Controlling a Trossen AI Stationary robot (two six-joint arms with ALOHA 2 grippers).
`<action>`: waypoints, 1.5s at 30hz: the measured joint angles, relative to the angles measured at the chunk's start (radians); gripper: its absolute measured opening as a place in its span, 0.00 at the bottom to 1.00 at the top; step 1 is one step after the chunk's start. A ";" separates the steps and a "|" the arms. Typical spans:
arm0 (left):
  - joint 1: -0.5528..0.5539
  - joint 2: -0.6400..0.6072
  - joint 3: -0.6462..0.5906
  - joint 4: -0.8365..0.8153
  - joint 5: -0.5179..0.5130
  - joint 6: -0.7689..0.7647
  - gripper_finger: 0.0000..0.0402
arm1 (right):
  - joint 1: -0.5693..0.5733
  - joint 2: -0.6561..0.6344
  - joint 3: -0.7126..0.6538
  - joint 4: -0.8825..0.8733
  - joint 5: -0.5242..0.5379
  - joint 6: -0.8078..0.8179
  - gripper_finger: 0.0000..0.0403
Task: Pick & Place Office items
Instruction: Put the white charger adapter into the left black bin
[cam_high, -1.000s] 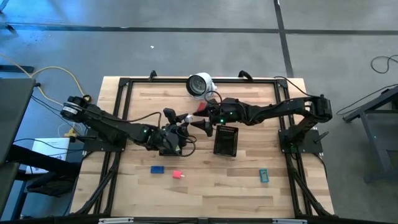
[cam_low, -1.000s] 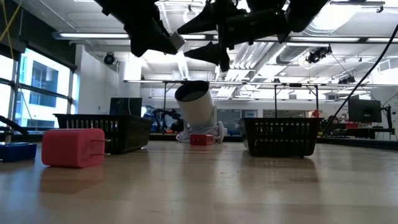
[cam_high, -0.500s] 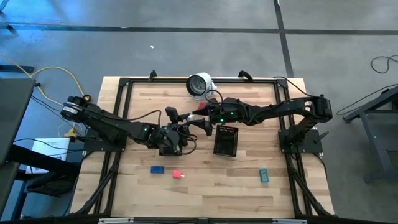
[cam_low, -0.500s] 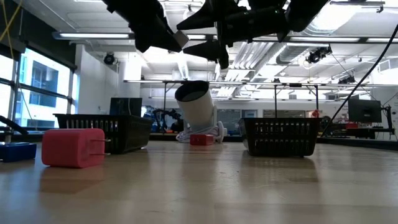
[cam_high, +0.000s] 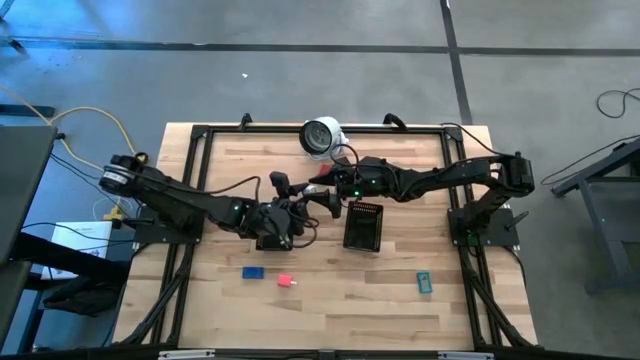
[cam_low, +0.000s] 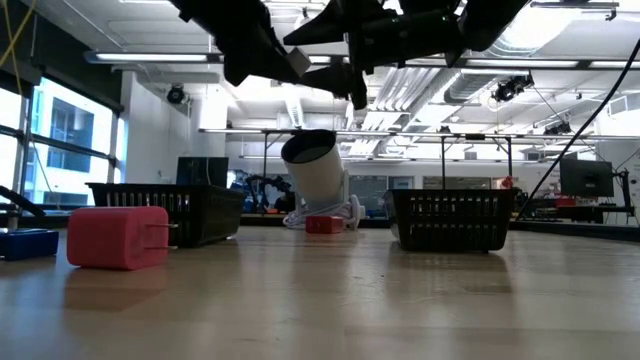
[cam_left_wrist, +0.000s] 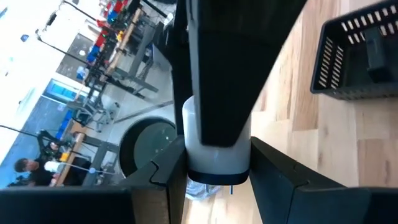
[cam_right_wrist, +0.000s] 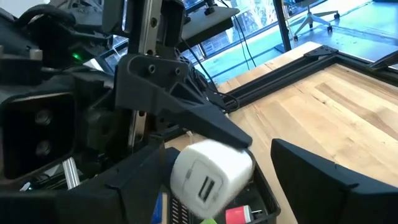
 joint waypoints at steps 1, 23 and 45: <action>0.000 0.010 0.005 0.013 0.000 0.014 0.33 | 0.000 0.000 0.000 0.000 -0.001 0.000 0.70; -0.033 0.070 0.069 0.011 -0.161 0.123 0.33 | -0.002 0.000 0.000 -0.024 -0.024 -0.004 0.54; -0.037 0.070 0.069 0.012 -0.112 0.104 0.32 | -0.003 0.000 0.000 -0.005 -0.029 -0.027 0.41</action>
